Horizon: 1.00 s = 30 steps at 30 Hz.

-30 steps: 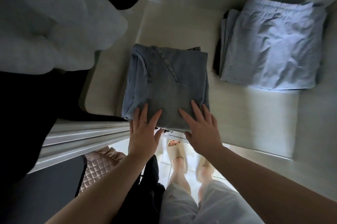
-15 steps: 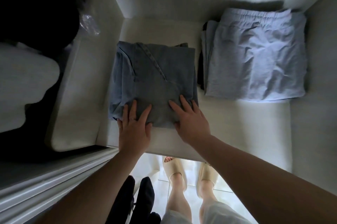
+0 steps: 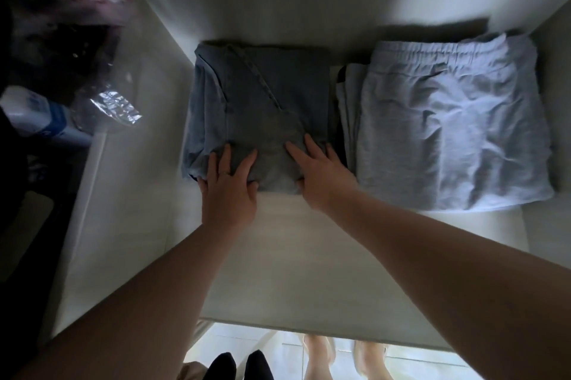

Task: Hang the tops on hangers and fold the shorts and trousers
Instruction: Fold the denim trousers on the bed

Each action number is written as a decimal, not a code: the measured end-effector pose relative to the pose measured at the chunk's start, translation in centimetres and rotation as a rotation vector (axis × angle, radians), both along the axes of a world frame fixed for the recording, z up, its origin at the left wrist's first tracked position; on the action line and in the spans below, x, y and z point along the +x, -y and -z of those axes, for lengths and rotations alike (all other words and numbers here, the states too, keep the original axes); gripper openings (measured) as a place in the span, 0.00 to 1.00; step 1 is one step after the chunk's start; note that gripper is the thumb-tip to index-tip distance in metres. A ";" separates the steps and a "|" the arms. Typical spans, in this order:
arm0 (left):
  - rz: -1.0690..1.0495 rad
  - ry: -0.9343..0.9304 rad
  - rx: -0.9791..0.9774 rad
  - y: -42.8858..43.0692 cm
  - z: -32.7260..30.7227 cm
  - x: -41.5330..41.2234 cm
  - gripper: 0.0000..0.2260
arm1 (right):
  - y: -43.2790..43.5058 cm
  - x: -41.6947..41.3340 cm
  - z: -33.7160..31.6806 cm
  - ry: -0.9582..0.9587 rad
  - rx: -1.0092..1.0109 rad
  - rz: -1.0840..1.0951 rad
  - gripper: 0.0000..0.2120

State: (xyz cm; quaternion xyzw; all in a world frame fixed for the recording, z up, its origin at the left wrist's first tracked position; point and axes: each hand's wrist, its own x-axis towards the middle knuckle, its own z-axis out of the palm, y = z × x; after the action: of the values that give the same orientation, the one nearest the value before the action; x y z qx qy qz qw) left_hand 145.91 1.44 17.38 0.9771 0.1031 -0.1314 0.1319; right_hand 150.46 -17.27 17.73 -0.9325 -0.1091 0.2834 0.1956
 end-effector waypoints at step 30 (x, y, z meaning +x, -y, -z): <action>0.135 -0.503 0.062 11.5 -2.8 -29.6 0.30 | 12.0 -27.7 -4.7 -0.180 -0.417 -0.066 0.33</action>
State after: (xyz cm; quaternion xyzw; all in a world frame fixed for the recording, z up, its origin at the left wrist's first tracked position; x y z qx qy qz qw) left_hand 116.34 -10.09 20.18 0.9219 0.0715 -0.3756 0.0630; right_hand 122.74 -29.26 22.43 -0.9196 -0.0606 0.3883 -0.0019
